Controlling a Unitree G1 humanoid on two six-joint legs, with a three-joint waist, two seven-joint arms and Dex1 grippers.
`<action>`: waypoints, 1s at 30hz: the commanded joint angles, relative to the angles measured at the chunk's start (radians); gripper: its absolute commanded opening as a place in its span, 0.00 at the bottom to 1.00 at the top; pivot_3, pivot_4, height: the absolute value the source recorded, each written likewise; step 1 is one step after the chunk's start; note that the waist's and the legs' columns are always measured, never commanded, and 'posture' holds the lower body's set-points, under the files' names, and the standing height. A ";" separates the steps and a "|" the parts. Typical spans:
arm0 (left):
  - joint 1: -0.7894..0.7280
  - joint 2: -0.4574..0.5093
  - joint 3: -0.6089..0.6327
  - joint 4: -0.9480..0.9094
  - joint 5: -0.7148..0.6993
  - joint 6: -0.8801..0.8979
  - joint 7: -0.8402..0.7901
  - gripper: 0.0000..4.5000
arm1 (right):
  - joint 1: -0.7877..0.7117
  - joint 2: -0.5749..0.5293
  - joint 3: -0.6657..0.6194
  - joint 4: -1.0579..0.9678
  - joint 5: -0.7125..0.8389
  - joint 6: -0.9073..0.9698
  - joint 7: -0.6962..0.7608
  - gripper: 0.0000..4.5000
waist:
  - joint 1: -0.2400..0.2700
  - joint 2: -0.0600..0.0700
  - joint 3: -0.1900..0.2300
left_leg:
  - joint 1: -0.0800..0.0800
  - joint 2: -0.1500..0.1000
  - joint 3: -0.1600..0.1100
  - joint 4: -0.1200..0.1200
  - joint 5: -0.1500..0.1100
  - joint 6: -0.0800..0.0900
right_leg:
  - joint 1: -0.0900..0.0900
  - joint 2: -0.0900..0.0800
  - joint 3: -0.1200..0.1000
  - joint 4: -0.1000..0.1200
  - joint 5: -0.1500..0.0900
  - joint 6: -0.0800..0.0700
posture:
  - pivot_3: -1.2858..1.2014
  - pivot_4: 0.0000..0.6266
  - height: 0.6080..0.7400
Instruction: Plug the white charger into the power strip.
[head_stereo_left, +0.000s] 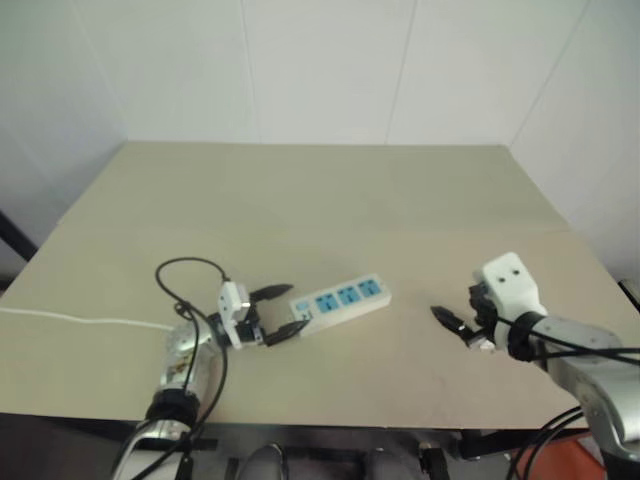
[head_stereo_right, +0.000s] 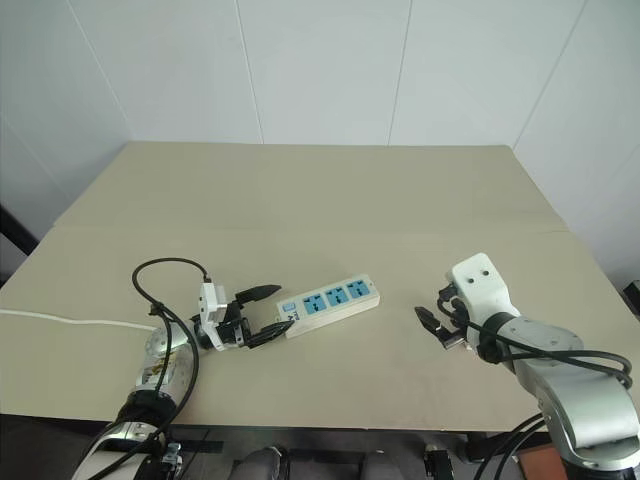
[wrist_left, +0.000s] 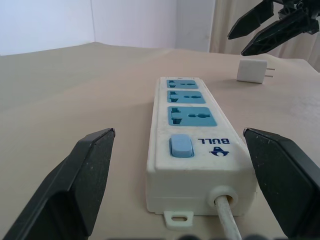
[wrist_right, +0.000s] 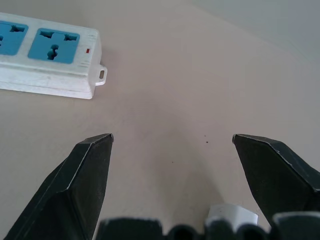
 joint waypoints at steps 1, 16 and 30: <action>-0.008 0.011 -0.018 0.009 0.008 -0.005 -0.037 1.00 | -0.004 -0.008 -0.031 -0.031 -0.014 0.004 -0.013 1.00 | -0.001 0.000 0.000 | 0.000 0.000 0.000 0.000 0.000 0.000 | 0.000 0.000 0.000 0.000 0.000 0.000 | 0.52 0.24 1.00; -0.012 0.004 -0.042 0.059 0.077 -0.003 0.028 1.00 | -0.010 -0.004 -0.032 -0.031 -0.011 0.011 -0.024 1.00 | 0.000 0.008 -0.007 | 0.001 0.000 0.000 0.000 0.000 0.000 | 0.000 0.000 0.000 0.000 0.000 0.000 | 0.52 0.24 1.00; -0.013 0.000 -0.056 0.036 0.066 -0.005 -0.023 0.71 | -0.031 -0.011 -0.034 -0.024 -0.007 0.025 -0.027 1.00 | 0.000 0.010 -0.009 | 0.000 0.000 0.000 0.000 0.000 0.000 | 0.000 0.000 0.000 0.000 0.000 0.001 | 0.52 0.24 1.00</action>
